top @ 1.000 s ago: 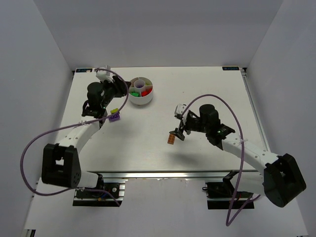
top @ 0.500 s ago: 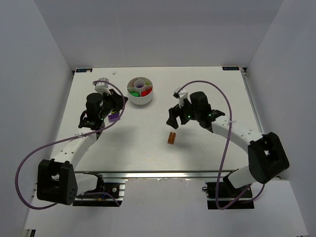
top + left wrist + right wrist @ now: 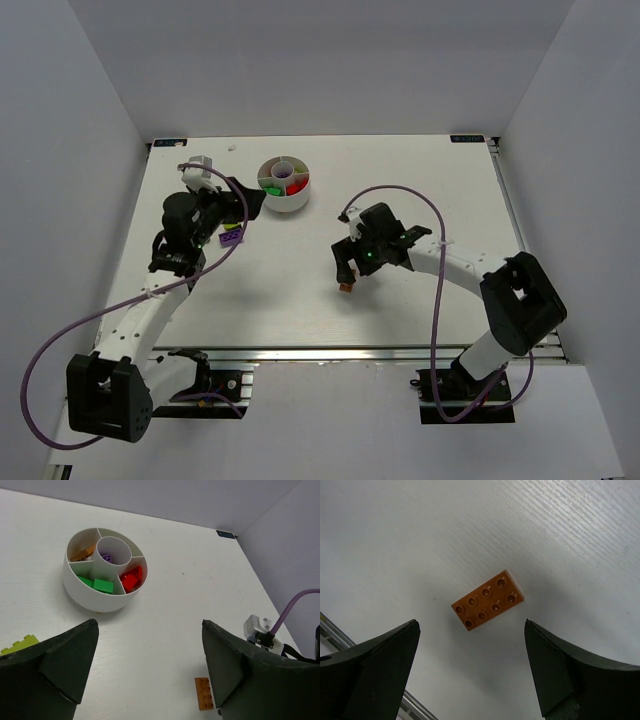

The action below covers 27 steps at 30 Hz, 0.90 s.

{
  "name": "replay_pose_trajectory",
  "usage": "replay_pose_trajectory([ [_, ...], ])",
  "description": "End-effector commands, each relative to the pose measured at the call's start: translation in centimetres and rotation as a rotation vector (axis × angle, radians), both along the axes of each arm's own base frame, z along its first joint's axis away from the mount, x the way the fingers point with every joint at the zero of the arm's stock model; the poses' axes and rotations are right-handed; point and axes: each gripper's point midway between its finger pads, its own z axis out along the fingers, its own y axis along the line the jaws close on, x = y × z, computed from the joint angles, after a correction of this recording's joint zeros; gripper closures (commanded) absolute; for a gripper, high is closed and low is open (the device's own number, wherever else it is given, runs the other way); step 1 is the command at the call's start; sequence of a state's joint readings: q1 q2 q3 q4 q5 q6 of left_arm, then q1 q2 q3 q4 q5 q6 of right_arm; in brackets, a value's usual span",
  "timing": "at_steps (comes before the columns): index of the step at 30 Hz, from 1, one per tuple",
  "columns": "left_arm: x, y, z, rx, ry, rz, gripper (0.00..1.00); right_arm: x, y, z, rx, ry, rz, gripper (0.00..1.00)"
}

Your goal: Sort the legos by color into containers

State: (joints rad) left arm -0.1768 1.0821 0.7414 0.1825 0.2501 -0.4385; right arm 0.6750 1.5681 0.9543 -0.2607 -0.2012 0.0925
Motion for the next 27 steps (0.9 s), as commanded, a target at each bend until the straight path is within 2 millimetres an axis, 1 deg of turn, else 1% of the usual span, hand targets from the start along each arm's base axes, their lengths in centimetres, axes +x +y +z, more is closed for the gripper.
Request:
replay_pose_trajectory([
  [1, -0.1, 0.7, 1.4, 0.0, -0.034, 0.035, 0.02, -0.2, -0.1, -0.5, -0.028, 0.032, -0.03, 0.11],
  [5, -0.2, 1.1, 2.0, -0.003, -0.05, 0.058, 0.02, -0.5, 0.2, -1.3, -0.026, 0.069, -0.034, 0.11],
  [7, -0.2, 1.3, 2.0, -0.002, -0.051, 0.064, 0.02, -0.5, 0.3, -2.0, -0.036, 0.092, -0.042, 0.11],
  [12, -0.2, 1.6, 2.3, -0.001, -0.053, 0.087, 0.02, 0.1, 0.7, -2.4, -0.041, 0.101, -0.066, 0.11],
  [16, -0.3, 1.6, 2.5, -0.004, -0.062, 0.085, 0.02, 0.0, 1.2, -2.7, -0.035, 0.122, -0.063, 0.1],
  [20, -0.4, 1.7, 2.5, -0.002, -0.064, 0.086, 0.02, 0.3, 1.7, -3.6, -0.053, 0.134, -0.054, 0.11],
  [22, -0.4, 1.6, 2.5, -0.001, -0.063, 0.084, 0.02, 0.6, 2.2, -3.6, -0.052, 0.133, -0.049, 0.11],
  [27, -0.4, 1.5, 2.6, -0.003, -0.067, 0.08, 0.02, 0.0, 3.2, -3.8, -0.067, 0.118, -0.007, 0.11],
])
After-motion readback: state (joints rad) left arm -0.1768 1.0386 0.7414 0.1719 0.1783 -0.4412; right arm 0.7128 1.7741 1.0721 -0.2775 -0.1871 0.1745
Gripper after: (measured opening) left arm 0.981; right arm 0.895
